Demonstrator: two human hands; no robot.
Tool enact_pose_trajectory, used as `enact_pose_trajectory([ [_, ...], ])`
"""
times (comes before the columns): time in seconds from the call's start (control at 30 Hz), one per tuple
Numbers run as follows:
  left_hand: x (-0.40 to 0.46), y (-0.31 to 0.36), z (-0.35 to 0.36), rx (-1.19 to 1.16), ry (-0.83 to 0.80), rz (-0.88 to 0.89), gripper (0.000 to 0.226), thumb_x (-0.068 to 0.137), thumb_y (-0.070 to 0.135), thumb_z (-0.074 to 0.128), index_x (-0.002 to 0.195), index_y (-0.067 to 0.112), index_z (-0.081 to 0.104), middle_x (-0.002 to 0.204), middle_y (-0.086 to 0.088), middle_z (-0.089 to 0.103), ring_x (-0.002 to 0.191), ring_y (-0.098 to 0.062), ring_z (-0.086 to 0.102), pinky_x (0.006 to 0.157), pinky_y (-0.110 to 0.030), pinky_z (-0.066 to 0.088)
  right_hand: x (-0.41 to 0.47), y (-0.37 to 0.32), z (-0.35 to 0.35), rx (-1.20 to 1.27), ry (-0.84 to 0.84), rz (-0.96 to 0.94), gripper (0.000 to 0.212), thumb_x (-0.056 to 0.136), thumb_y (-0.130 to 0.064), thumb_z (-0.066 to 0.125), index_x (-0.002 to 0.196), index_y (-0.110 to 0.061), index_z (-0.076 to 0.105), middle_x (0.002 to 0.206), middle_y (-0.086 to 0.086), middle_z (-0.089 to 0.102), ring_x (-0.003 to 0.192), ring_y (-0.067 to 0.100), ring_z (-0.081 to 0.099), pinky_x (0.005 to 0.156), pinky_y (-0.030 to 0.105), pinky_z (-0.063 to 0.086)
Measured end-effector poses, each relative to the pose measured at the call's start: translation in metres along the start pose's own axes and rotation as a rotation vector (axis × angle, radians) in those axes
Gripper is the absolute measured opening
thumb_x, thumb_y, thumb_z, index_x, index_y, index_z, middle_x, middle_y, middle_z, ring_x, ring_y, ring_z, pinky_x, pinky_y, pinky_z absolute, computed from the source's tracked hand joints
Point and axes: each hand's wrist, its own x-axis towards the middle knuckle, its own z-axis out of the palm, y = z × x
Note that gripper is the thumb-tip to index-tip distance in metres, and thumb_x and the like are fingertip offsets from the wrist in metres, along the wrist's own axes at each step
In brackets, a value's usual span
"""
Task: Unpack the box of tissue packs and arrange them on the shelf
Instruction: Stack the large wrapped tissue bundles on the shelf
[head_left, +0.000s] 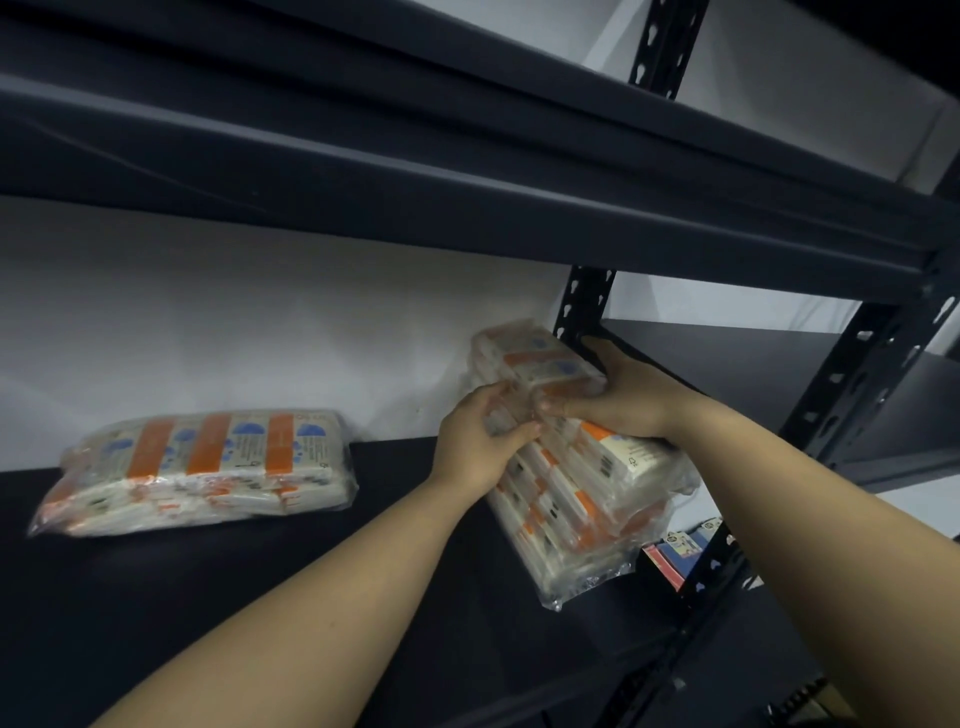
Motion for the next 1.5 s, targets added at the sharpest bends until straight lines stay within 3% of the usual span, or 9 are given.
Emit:
enact_pose_trajectory([
  [0.17,0.001,0.000,0.000,-0.059,-0.020,-0.022,0.080,0.079,0.037,0.088,0.150,0.028,0.051,0.135,0.018,0.054,0.124,0.000,0.052,0.092,-0.004,0.036,0.005,0.006,0.001,0.023,-0.013,0.001,0.131,0.058,-0.079,0.083,0.163,-0.033,0.019,0.159,-0.004,0.042,0.141,0.022,0.045,0.100,0.030,0.037],
  [0.47,0.005,-0.003,-0.006,-0.011,-0.074,-0.007,0.084,0.079,0.044,0.087,0.151,0.032,0.048,0.143,0.006,0.056,0.129,-0.009,0.054,0.109,-0.029,0.044,0.010,0.008,0.007,0.042,0.022,0.003,0.137,0.038,-0.086,0.086,0.155,-0.037,0.036,0.147,-0.011,0.054,0.130,0.016,0.054,0.108,0.039,0.048],
  [0.67,0.008,-0.002,-0.011,-0.002,-0.085,-0.018,0.081,0.078,0.044,0.087,0.150,0.034,0.050,0.142,0.007,0.059,0.129,-0.009,0.056,0.113,-0.038,0.045,-0.004,-0.016,0.004,0.006,0.036,-0.003,0.052,0.076,-0.058,0.083,0.112,-0.033,0.055,0.105,-0.012,0.061,0.094,0.008,0.057,0.086,0.029,0.043],
  [0.77,0.002,-0.001,-0.012,0.011,-0.086,-0.016,0.075,0.083,0.042,0.084,0.149,0.032,0.051,0.143,0.009,0.059,0.131,-0.008,0.054,0.114,-0.035,0.044,-0.006,-0.016,0.007,0.018,0.066,0.012,0.100,0.069,-0.073,0.078,0.149,-0.024,0.044,0.136,-0.005,0.059,0.117,0.018,0.056,0.093,0.032,0.042],
  [0.87,-0.010,0.001,-0.012,0.038,-0.133,-0.026,0.074,0.086,0.045,0.080,0.151,0.030,0.048,0.149,0.014,0.052,0.137,-0.005,0.048,0.108,-0.023,0.039,-0.011,-0.012,0.005,0.023,0.058,0.026,0.123,0.065,-0.083,0.073,0.162,-0.026,0.024,0.157,0.000,0.046,0.137,0.025,0.049,0.096,0.032,0.038],
  [1.03,-0.031,0.007,-0.006,0.082,-0.264,-0.014,0.108,0.080,0.053,0.082,0.164,0.025,0.020,0.164,0.015,0.027,0.139,0.005,0.026,0.110,-0.016,0.024,-0.027,-0.012,0.004,0.027,0.028,-0.002,0.104,0.078,-0.059,0.081,0.160,-0.022,0.028,0.152,-0.001,0.051,0.117,0.013,0.051,0.085,0.021,0.038],
  [1.27,-0.035,0.018,-0.003,0.138,-0.263,-0.014,0.113,0.080,0.060,0.079,0.165,0.022,0.015,0.171,0.006,0.018,0.153,-0.010,0.025,0.115,-0.019,0.021,-0.041,-0.022,0.004,-0.040,0.050,0.012,0.097,0.085,-0.060,0.074,0.160,-0.023,0.026,0.153,0.006,0.050,0.134,0.028,0.053,0.093,0.026,0.036],
  [1.37,-0.040,0.023,-0.013,0.168,-0.276,0.010,0.102,0.084,0.060,0.075,0.163,0.022,0.023,0.165,0.015,0.021,0.149,-0.005,0.026,0.113,-0.012,0.021,-0.049,-0.028,0.007,-0.115,0.078,0.004,0.100,0.083,-0.073,0.066,0.161,-0.025,0.026,0.153,0.007,0.051,0.134,0.030,0.053,0.097,0.031,0.042],
  [1.5,-0.050,0.018,-0.046,0.333,-0.225,0.026,0.087,0.088,0.059,0.072,0.159,0.022,0.038,0.166,0.002,0.030,0.153,-0.017,0.030,0.123,-0.029,0.024,-0.055,-0.042,0.023,-0.246,0.289,-0.130,0.103,0.067,-0.094,0.047,0.153,-0.037,0.038,0.150,0.000,0.054,0.136,0.034,0.050,0.108,0.050,0.045],
])
